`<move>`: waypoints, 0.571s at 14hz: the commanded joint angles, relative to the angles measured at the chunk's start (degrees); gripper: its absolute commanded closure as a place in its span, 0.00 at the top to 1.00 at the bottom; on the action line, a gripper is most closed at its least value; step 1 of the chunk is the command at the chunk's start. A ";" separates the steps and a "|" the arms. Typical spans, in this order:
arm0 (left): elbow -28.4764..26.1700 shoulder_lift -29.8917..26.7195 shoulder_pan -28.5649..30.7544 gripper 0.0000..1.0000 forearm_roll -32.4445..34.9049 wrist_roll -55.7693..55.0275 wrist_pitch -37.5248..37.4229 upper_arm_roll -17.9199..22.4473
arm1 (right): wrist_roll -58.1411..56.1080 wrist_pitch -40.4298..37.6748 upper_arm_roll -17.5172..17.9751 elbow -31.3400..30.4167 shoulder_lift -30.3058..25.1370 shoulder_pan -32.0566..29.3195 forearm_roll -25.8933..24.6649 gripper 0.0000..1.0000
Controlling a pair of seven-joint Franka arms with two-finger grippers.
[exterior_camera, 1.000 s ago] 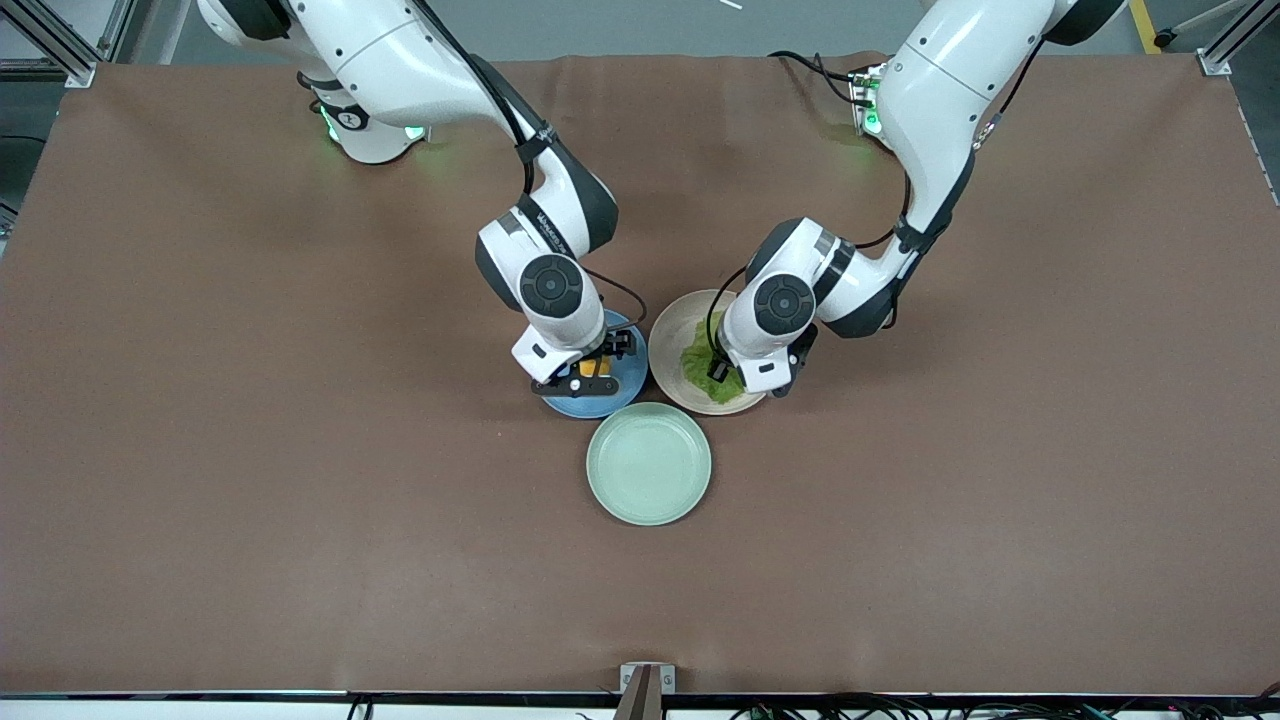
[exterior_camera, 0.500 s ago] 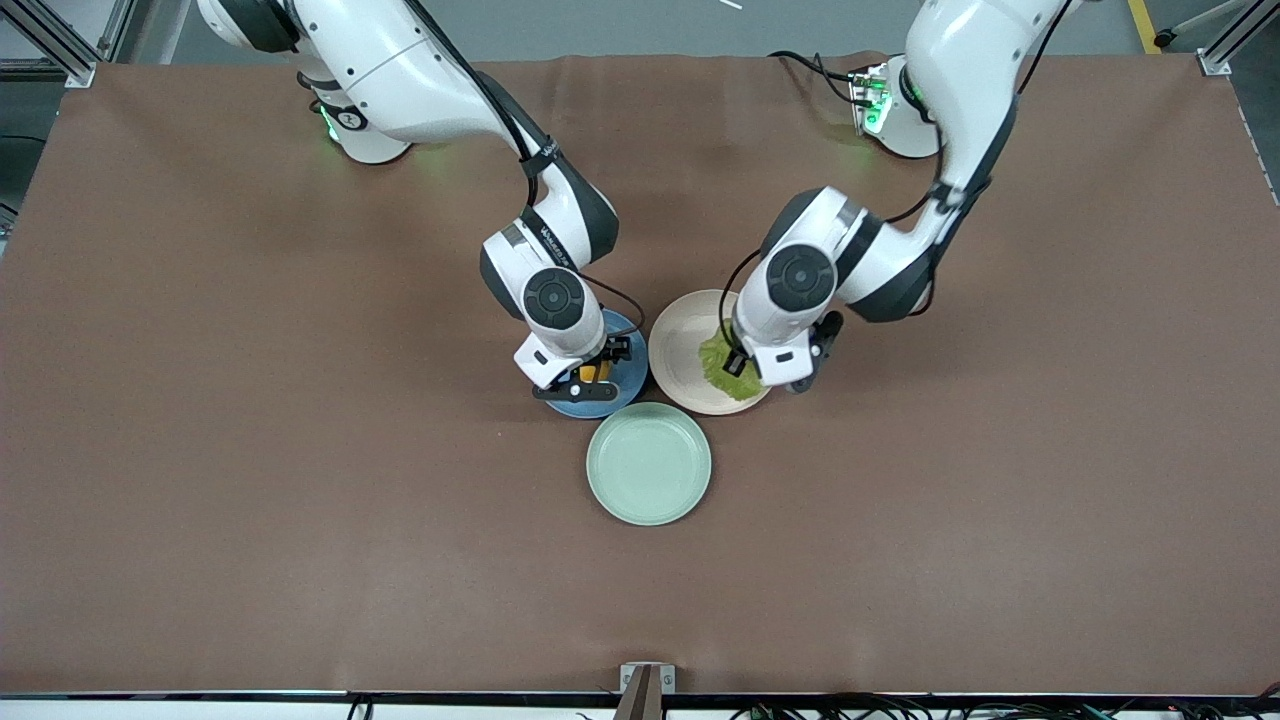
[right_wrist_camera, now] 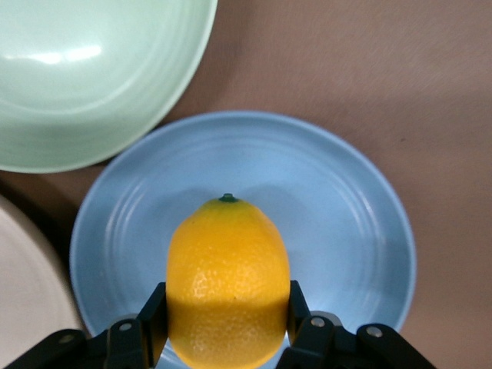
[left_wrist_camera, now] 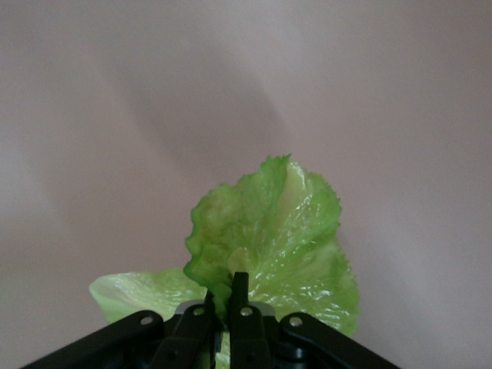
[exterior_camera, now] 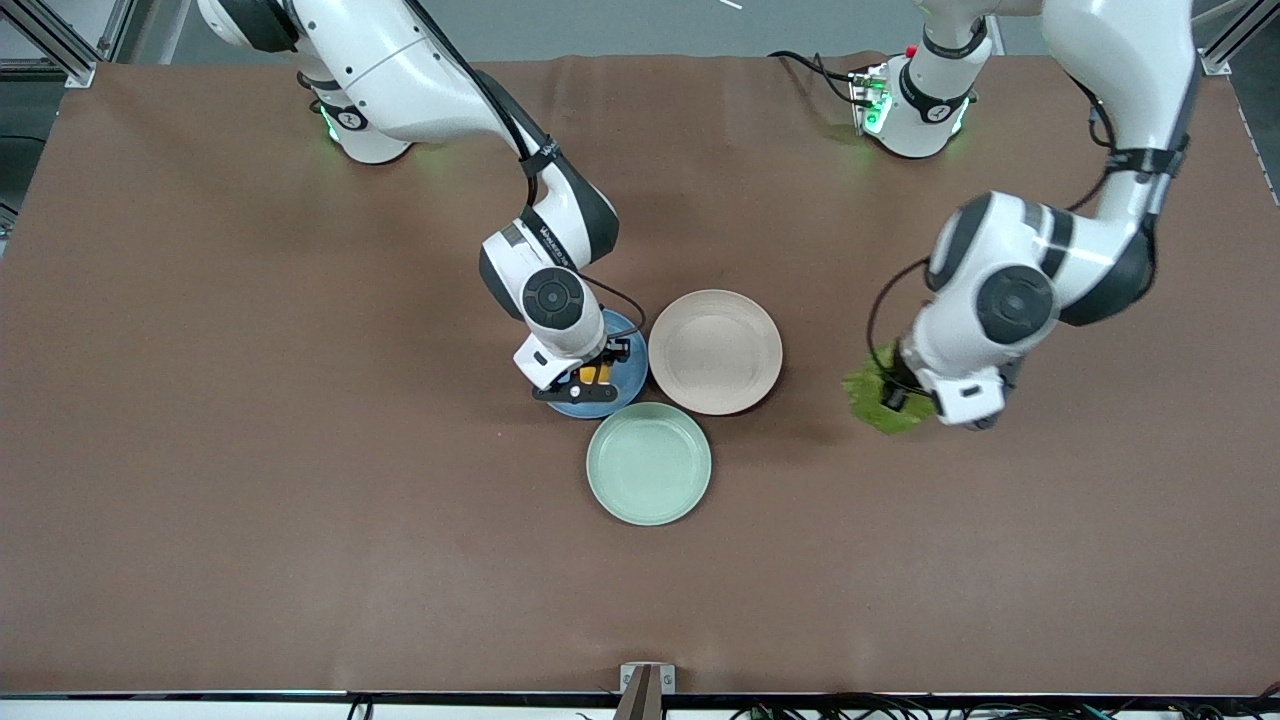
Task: Pick lemon and lettuce from plates
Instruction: 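Carry the lemon off the blue plate while the left gripper carries the lettuce away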
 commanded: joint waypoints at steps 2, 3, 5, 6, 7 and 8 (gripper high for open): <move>0.17 6.30 4.81 0.04 6.15 2.64 1.65 -0.63 | -0.94 -15.48 0.33 -0.08 -13.38 -7.24 0.03 0.29; 0.26 7.44 5.78 0.07 6.35 2.64 2.00 -0.54 | -3.12 -19.00 0.33 -0.08 -16.29 -10.22 -1.10 0.29; 0.43 9.99 8.50 0.29 5.82 2.46 4.54 -0.71 | -9.18 -25.07 0.33 -0.17 -20.34 -15.32 -5.48 0.29; 0.43 10.44 8.95 0.70 5.65 1.85 4.99 -0.71 | -10.86 -27.54 0.33 -0.17 -21.75 -18.40 -7.16 0.29; 0.52 10.35 8.78 0.99 5.56 1.33 4.99 -0.71 | -13.22 -28.95 0.33 -0.52 -22.55 -21.12 -8.57 0.29; 0.70 9.74 8.70 1.00 5.56 1.23 4.65 -0.80 | -18.21 -29.92 0.33 -0.78 -22.91 -24.98 -9.63 0.29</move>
